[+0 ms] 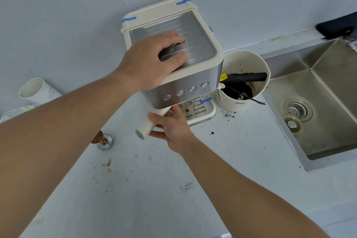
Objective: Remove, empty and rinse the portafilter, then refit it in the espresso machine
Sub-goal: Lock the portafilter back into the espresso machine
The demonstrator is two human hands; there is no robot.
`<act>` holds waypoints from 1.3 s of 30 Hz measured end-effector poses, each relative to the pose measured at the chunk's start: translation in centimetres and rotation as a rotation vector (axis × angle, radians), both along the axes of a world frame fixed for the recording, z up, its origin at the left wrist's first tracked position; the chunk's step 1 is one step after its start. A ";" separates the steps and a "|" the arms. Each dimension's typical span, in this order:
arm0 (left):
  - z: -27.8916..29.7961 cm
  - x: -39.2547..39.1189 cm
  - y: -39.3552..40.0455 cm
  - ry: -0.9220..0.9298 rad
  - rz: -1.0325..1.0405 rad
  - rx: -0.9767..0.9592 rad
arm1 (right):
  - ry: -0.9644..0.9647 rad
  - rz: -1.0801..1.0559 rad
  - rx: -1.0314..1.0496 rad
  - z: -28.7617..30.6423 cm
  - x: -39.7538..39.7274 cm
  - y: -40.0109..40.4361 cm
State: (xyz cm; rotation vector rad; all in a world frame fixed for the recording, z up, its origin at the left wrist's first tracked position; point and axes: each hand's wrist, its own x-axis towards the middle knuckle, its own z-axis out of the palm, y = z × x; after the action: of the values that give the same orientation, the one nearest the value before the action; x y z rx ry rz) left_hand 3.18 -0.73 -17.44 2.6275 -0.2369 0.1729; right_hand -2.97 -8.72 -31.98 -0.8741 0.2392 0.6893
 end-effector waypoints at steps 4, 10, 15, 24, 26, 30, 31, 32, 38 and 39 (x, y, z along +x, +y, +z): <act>0.0 0.0 0.0 -0.001 -0.002 0.001 | 0.004 0.002 0.038 -0.2 0.1 0.4; 0.0 0.0 -0.1 0.006 -0.005 0.010 | -0.015 -0.060 -0.022 -0.9 -0.4 1.1; 0.0 0.1 0.0 0.003 -0.006 0.012 | 0.009 -0.121 0.001 -0.7 -0.4 2.2; -0.1 0.2 0.1 -0.003 -0.004 -0.005 | 0.051 -0.175 0.015 -0.3 0.7 4.4; -0.2 0.2 0.1 -0.003 -0.008 -0.007 | 0.055 -0.187 0.012 -0.3 0.7 4.7; -0.1 0.1 0.1 0.001 -0.008 -0.004 | 0.031 -0.187 -0.007 -0.6 0.3 4.8; -0.1 0.1 0.1 0.001 -0.007 -0.005 | 0.026 -0.190 -0.017 -0.7 0.1 4.8; -0.2 0.2 0.1 0.001 -0.007 -0.007 | 0.023 -0.196 -0.025 -0.7 0.0 4.8; -0.1 0.2 0.1 -0.006 -0.014 -0.001 | 0.042 -0.223 -0.023 -0.2 0.4 5.3; -0.1 0.2 0.2 -0.008 -0.015 0.003 | 0.046 -0.229 -0.027 -0.2 0.5 5.4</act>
State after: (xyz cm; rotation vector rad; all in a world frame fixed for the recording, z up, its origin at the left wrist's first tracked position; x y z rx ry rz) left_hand 3.40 -0.56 -17.59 2.6276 -0.2596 0.1782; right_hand -2.46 -3.30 -32.15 -0.8415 0.3849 0.4939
